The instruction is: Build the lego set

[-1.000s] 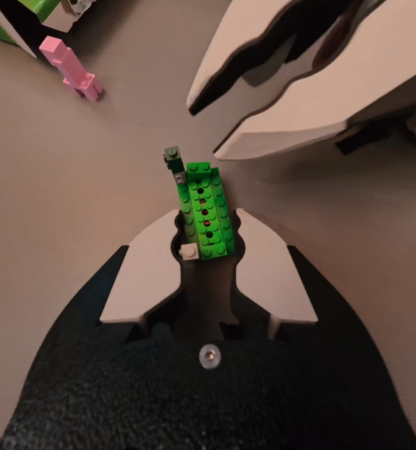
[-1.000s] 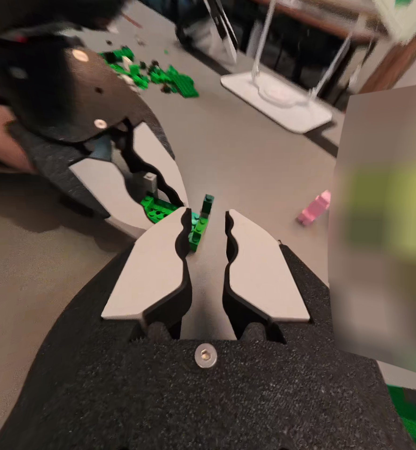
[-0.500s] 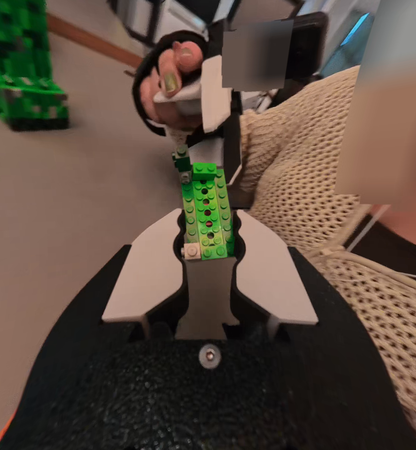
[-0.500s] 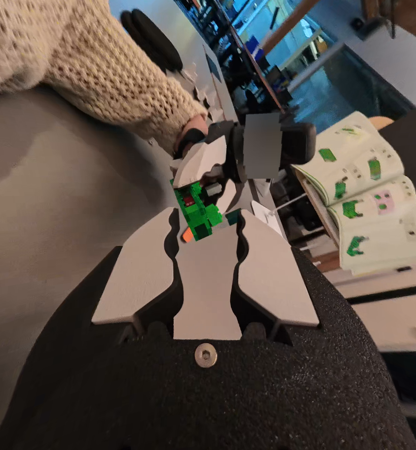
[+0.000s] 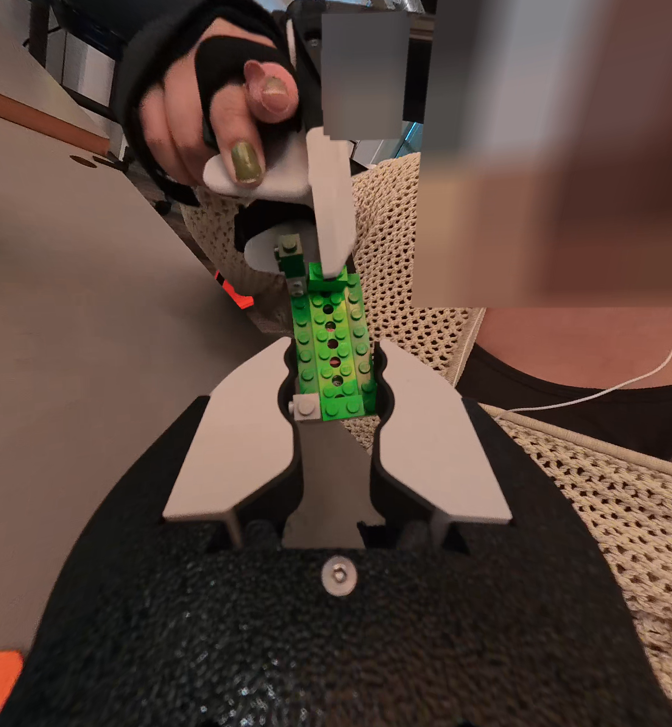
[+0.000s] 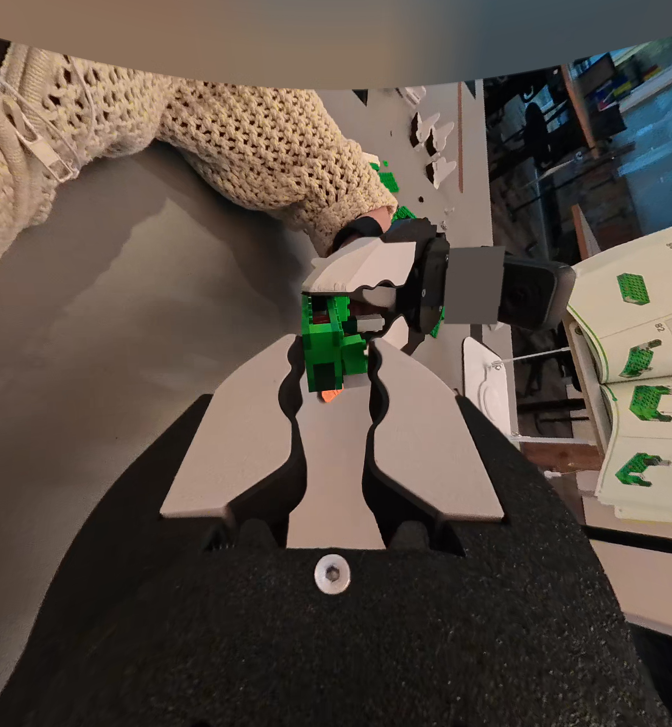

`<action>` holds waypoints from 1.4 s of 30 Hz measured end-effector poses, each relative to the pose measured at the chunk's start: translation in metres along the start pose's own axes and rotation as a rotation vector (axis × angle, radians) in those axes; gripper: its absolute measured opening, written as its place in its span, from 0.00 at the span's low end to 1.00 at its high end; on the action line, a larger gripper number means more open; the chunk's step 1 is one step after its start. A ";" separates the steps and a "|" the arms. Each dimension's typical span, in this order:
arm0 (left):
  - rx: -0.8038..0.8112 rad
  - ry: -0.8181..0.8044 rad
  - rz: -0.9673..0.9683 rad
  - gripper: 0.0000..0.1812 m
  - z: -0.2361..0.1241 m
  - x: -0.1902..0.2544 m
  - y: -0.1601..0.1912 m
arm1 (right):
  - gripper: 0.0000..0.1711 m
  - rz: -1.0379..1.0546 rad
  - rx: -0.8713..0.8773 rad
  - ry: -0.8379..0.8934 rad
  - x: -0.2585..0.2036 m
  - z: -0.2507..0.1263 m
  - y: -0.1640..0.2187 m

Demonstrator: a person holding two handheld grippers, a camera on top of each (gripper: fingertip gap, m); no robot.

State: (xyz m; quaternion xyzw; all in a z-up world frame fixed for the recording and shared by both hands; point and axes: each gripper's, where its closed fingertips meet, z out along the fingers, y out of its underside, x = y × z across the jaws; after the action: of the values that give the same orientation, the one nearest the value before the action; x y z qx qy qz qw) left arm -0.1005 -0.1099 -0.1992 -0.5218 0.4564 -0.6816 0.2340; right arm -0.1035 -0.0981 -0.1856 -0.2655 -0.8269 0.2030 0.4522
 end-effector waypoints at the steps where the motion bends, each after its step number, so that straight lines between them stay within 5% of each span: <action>1: 0.001 0.000 0.000 0.20 0.000 0.000 0.000 | 0.18 -0.004 -0.006 -0.001 0.000 0.000 0.000; 22: -0.018 0.026 0.008 0.20 0.000 0.007 0.001 | 0.17 -0.033 -0.043 0.012 -0.002 0.001 -0.006; 31: 0.004 0.052 0.008 0.20 0.000 0.012 -0.003 | 0.24 0.051 -0.028 -0.006 -0.001 0.009 -0.007; 42: -0.005 -0.034 0.058 0.20 -0.004 0.007 -0.007 | 0.20 0.252 0.048 -0.003 0.006 0.006 -0.017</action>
State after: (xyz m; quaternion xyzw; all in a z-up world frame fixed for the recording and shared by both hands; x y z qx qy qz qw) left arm -0.1054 -0.1106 -0.1901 -0.5205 0.4690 -0.6645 0.2600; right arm -0.1158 -0.1081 -0.1753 -0.3562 -0.7825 0.2784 0.4282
